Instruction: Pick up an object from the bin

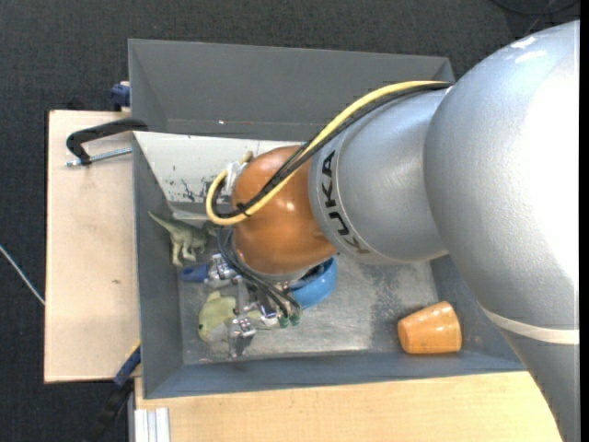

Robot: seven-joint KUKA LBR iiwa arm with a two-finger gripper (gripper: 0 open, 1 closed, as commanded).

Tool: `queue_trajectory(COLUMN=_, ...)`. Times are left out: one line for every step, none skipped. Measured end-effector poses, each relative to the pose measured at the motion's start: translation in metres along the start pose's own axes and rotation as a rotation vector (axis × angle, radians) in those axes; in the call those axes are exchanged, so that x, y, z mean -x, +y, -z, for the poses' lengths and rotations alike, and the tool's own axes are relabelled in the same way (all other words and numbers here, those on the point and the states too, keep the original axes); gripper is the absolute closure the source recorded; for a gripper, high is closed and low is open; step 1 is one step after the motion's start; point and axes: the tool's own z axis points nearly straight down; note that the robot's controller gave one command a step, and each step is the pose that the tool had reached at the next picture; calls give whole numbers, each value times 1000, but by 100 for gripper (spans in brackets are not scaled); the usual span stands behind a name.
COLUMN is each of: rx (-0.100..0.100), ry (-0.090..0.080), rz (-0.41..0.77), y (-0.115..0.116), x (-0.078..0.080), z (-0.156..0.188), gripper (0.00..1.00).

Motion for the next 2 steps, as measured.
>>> queue_trajectory(rx=1, ry=-2, rz=-31, y=2, x=1, z=-29, gripper=0)
queue_trajectory(rx=0, ry=-1, rz=-31, y=2, x=3, z=-27, gripper=0)
